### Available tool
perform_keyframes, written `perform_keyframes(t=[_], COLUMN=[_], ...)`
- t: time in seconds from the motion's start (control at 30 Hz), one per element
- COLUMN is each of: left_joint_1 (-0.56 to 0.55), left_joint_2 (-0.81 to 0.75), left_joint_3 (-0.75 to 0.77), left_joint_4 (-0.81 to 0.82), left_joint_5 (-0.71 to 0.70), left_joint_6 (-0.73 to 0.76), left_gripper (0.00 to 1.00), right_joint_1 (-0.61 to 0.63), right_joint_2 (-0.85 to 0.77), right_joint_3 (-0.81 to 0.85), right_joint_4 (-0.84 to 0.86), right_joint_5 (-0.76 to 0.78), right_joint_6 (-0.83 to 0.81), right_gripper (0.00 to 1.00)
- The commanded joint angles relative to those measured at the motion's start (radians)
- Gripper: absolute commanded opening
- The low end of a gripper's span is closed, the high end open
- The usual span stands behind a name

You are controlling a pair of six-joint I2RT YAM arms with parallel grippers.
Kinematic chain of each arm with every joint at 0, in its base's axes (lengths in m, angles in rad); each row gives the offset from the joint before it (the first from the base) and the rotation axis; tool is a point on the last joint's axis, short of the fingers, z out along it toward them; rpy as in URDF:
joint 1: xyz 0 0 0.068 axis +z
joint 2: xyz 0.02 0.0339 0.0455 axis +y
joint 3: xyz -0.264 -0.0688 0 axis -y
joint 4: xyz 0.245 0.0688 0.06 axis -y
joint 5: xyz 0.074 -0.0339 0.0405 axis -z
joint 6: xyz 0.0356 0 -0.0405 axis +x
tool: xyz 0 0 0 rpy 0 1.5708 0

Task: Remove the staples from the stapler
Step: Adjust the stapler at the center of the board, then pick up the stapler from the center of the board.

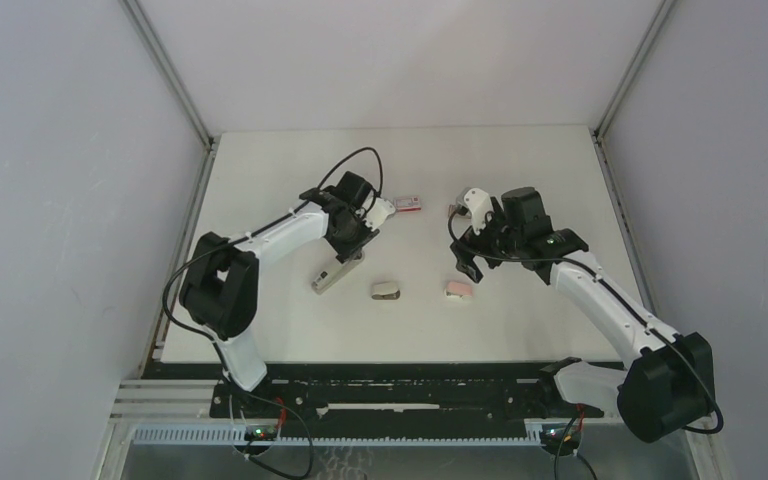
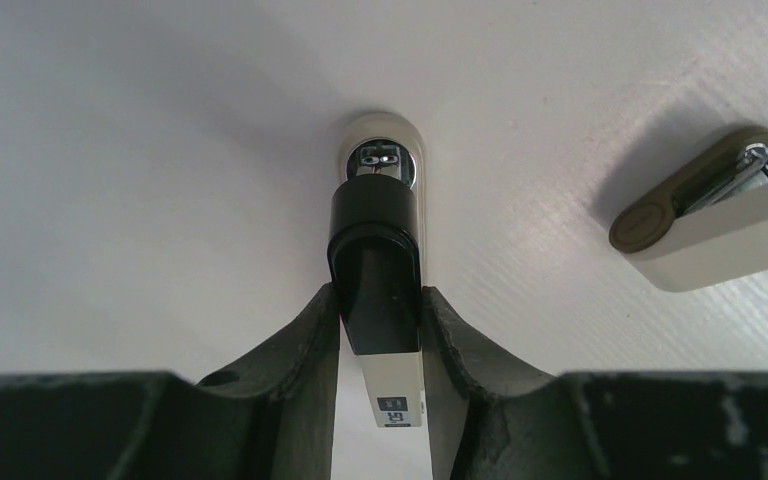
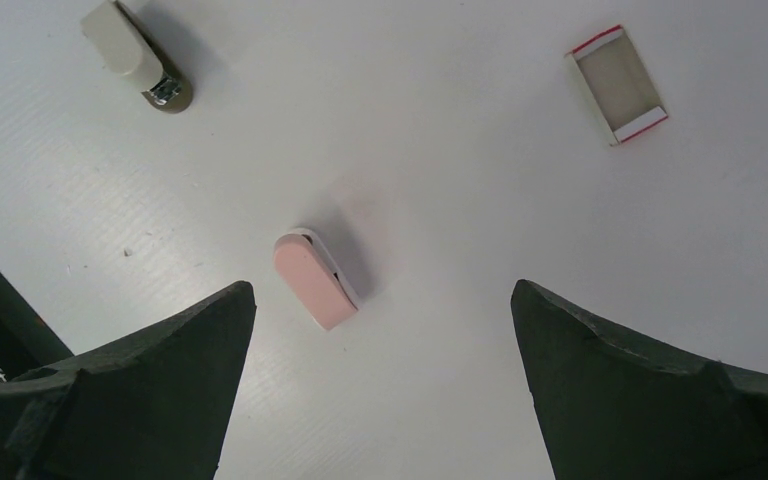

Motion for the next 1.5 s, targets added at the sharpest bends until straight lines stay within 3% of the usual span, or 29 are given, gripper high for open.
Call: perform_keyframes(t=[0.0,0.23,0.57,0.87,1.0,1.2,1.47], left_joint_1=[-0.004,-0.004,-0.004,0.021,0.094,0.184,0.21], left_joint_2=[-0.034,-0.054,-0.069,-0.226,-0.347,-0.491,-0.589], left_joint_3=[0.046,0.017,-0.021,-0.074,-0.115,-0.212,-0.326], left_joint_4=[0.006,-0.046,-0.033,0.002,0.009,0.007,0.056], left_joint_5=[0.083,0.166,0.177,0.225,0.315,0.389,0.461], left_joint_6=[0.172,0.35,0.397,0.355,0.331,0.347,0.349], left_gripper=[0.27,0.34,0.54,0.88,0.97,1.0,1.0], right_joint_1=[0.009,0.012,0.043,0.07,0.104,0.129,0.129], right_joint_2=[0.006,0.04,0.053,0.098,0.12,0.171,0.251], right_joint_3=[-0.003,-0.019,-0.081,-0.11,-0.11,-0.098,-0.061], right_joint_4=[0.002,0.002,0.018,0.046,0.056,0.057,0.039], right_joint_5=[-0.073,-0.134,-0.122,-0.099,-0.082,-0.08,-0.083], right_joint_6=[-0.05,-0.083,-0.202,-0.258,-0.267,-0.289,-0.33], right_gripper=[1.0,0.98,0.92,0.89,0.87,0.75,0.66])
